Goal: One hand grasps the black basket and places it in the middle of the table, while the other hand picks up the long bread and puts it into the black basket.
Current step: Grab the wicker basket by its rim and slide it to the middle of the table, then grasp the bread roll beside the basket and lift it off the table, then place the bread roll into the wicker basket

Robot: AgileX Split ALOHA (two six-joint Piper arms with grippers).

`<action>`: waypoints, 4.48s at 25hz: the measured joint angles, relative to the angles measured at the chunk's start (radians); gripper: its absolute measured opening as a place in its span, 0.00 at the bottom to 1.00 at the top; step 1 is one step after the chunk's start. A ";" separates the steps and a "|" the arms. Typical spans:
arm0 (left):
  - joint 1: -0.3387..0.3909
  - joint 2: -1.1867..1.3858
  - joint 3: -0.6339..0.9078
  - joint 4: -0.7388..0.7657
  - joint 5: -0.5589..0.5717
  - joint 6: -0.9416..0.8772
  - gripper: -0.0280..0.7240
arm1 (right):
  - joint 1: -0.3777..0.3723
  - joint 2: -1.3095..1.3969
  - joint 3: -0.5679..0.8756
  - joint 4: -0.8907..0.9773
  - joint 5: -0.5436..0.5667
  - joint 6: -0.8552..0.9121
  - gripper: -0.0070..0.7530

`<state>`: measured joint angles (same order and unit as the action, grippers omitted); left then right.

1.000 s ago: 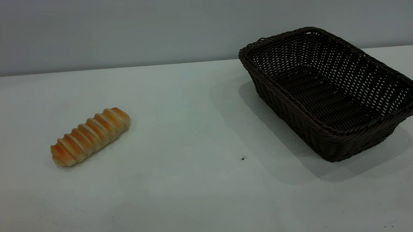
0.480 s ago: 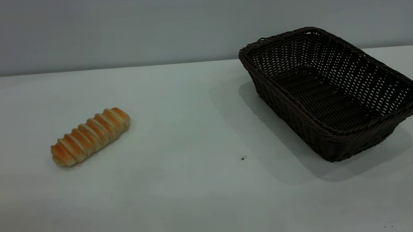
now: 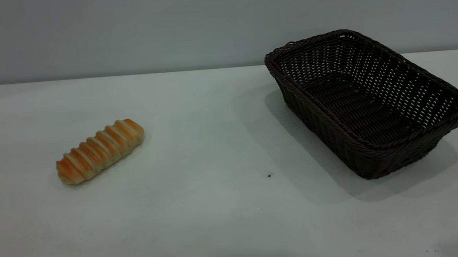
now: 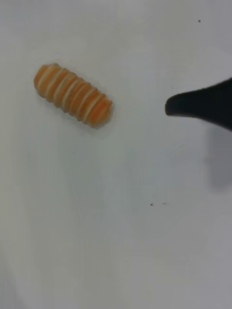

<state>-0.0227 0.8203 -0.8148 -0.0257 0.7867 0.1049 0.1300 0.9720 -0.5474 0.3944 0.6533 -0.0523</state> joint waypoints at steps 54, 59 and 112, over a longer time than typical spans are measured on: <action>0.000 0.274 -0.003 -0.089 -0.227 0.009 0.82 | 0.057 1.354 -1.065 0.013 0.204 -0.123 0.13; 0.000 0.445 -0.003 -0.094 -0.277 0.015 0.82 | 0.055 1.354 -1.067 -0.053 0.200 -0.039 0.14; -0.199 1.058 -0.546 -0.113 -0.281 0.159 0.16 | 0.260 -0.722 0.075 -0.389 0.473 -0.025 0.71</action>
<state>-0.2213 1.8788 -1.3612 -0.1387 0.5057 0.2642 0.3899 0.2501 -0.4726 0.0056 1.1265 -0.0770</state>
